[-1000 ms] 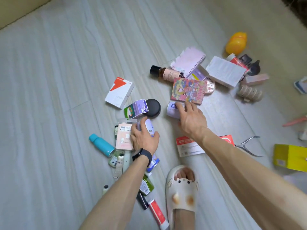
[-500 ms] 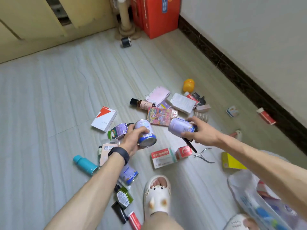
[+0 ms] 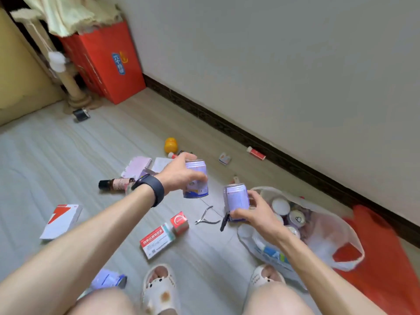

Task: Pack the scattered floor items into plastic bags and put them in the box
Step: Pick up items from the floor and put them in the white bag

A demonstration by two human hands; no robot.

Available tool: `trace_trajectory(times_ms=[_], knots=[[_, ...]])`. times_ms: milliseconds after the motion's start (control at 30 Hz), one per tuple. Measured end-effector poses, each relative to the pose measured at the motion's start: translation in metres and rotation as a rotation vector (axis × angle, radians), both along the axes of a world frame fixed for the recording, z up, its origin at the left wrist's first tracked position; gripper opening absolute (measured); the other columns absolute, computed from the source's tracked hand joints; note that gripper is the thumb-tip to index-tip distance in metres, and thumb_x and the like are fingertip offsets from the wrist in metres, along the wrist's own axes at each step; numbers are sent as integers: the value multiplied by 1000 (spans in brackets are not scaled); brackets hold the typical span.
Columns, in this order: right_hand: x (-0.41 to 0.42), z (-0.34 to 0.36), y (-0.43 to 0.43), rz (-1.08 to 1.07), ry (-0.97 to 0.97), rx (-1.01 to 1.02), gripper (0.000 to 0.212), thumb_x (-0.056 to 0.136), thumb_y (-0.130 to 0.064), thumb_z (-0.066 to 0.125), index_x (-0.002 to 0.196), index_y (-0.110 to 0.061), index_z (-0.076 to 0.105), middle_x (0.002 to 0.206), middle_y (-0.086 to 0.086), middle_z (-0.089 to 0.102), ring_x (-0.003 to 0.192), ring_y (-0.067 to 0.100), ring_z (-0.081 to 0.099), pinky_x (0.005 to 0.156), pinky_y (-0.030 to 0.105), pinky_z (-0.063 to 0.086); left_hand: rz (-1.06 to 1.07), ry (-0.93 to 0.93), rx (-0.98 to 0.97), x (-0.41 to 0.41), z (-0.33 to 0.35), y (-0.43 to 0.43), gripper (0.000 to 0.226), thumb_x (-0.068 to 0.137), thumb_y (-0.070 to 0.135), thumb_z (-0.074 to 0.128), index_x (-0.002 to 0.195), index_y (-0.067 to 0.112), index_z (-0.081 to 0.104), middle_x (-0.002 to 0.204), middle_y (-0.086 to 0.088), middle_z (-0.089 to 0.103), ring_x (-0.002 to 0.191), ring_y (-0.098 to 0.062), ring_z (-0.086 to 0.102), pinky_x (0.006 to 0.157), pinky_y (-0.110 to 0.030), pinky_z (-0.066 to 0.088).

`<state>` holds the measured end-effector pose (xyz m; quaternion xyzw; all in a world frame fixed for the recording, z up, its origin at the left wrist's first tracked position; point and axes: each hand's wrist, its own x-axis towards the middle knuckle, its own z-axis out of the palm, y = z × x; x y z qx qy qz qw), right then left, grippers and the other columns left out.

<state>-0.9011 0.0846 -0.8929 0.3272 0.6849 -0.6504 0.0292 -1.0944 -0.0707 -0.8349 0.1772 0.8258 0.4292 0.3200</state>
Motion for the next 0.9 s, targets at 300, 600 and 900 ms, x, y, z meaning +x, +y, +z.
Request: trace_trajectory(times_ms=[300, 600, 900], knots=[[127, -51, 66, -435, -27, 211, 80, 52, -14, 87, 116, -34, 43, 108, -6, 64, 90, -1, 65, 75, 16, 50, -450, 343, -139, 81, -47, 137, 78, 56, 39, 83, 124, 23, 48, 116, -1, 46, 104, -19, 51, 85, -26, 43], [181, -81, 135, -778, -281, 433, 72, 61, -44, 88, 121, -33, 50, 109, -11, 66, 102, 17, 63, 90, 38, 51, -495, 246, -121, 154, -116, 184, 76, 65, 31, 84, 129, 18, 46, 126, -2, 55, 110, -20, 55, 92, -33, 47], [109, -144, 164, -874, -496, 298, 89, 74, -42, 82, 138, -1, 35, 138, 19, 52, 120, 38, 55, 98, 40, 44, -417, 219, -127, 145, -133, 168, 73, 64, 32, 87, 125, 18, 48, 116, -1, 57, 100, -18, 56, 87, -32, 48]])
